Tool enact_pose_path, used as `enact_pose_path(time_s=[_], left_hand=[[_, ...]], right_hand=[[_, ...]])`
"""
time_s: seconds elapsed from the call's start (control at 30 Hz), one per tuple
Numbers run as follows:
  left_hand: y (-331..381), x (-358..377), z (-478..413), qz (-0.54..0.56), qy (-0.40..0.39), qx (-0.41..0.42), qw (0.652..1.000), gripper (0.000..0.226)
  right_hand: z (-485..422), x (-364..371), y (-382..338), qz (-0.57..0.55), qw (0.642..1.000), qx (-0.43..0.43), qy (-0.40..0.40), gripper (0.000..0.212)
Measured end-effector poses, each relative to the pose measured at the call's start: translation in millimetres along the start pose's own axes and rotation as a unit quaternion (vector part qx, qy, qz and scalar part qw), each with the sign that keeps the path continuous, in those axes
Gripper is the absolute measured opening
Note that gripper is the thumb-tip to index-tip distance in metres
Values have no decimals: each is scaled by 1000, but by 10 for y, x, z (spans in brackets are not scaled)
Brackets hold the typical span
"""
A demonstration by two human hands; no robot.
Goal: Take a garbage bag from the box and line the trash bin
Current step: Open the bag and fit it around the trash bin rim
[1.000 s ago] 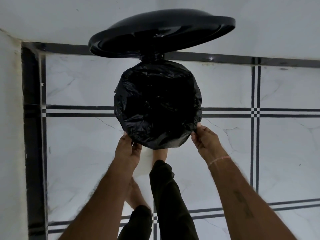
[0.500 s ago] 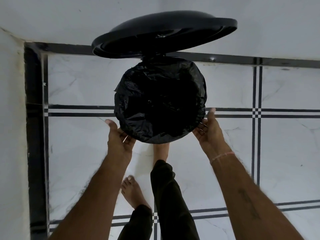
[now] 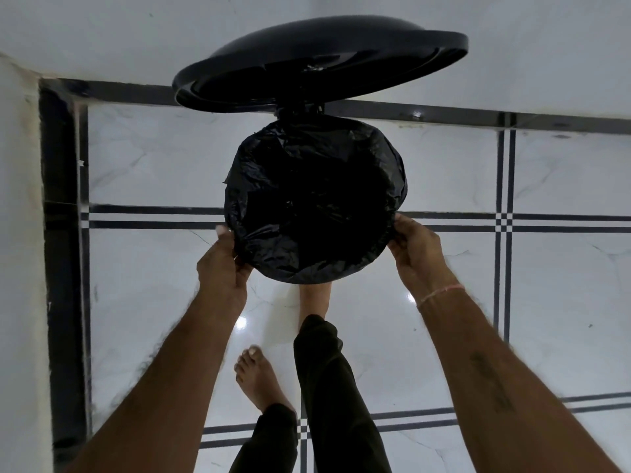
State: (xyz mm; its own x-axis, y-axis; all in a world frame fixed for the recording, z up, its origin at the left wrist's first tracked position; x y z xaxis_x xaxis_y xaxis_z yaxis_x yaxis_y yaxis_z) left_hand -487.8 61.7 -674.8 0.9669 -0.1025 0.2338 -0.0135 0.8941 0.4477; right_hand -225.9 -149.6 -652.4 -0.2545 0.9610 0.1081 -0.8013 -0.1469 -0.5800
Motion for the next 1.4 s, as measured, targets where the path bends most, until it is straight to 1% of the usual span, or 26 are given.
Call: enact_pose_path(time_s=[0.07,0.1,0.13,0.17,0.23,0.3,0.4,0.5,0.6,0.63,0.7,0.73,0.8,0.83,0.9,1.0,1.03,1.13,1.2,1.27,1.37,1.4], left_hand=[[56,68,0,-20,-20,8,1000,34],[77,88,-9,-28,-24,6,999,34],[91,92,-24,-34,-24,2,999,34],[102,92,-35,-35,-21,-3,999,37],[100,83,-53,-33,-22,-13,999,46],[92,53,-76,-22,-26,-19,999,48],[73,13,-102,-8,-24,-33,999,43],[64,-25,-107,4,-9,-41,999,31],[53,-77,-128,-8,-2,-50,999,33],[56,-86,-123,-16,1,-51,999,28],[85,-73,-100,-35,7,-46,998,11],[98,-44,-77,-44,8,-42,998,8],[114,15,-60,-58,18,-46,997,15],[117,59,-45,-57,21,-58,996,20],[81,138,-45,-30,3,-97,995,26],[-9,181,-38,21,-25,-132,991,33],[-28,161,-41,23,-26,-134,990,35],[0,98,-39,-30,-1,-131,991,37],[7,112,-43,-35,3,-128,991,41],[-9,108,-51,-29,0,-126,992,46],[-29,68,-107,-43,-2,-106,993,51],[-21,37,-101,-63,16,-98,993,55]], right_hand=[[2,60,-41,-16,999,-2,-29,17],[-21,73,-53,-3,999,1,-35,21],[-49,75,-57,10,999,8,-32,26],[-91,55,-52,17,1000,17,-17,27],[-168,44,-25,-12,999,45,10,22],[-224,71,-1,-57,996,71,24,18],[-261,52,11,-64,995,68,35,11],[-227,29,-14,-53,997,41,36,16],[-164,25,-48,-47,998,25,36,19],[-150,23,-61,-41,998,18,35,17],[-140,52,-72,-32,999,13,13,8],[-143,83,-72,-24,999,20,0,5],[-161,134,-61,-18,998,56,-17,18],[-158,155,-59,-25,996,81,-16,21],[-144,187,-56,-38,991,129,0,16],[-144,201,-9,-40,985,167,5,17],[-138,207,14,-41,984,173,0,19],[-170,224,29,-55,983,173,1,24],[-216,248,49,-34,983,178,-2,32],[-233,224,68,-6,983,183,3,34],[-266,163,55,-1,988,155,-6,35],[-260,145,32,19,991,134,-5,34]])
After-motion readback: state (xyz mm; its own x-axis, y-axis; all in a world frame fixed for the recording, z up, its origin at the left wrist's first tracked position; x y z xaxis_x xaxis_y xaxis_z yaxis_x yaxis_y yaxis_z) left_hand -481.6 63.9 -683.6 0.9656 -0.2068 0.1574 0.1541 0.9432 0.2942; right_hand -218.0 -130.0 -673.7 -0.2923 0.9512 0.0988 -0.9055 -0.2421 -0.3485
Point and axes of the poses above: each hand's wrist, its own z-axis away from the middle knuckle, its own x-axis out of the palm, y = z × x, the point moved 9 cm from there along -z, towards the middle knuckle, and after that the axes turned 11 degrees about -y, right-handed, at the moved point
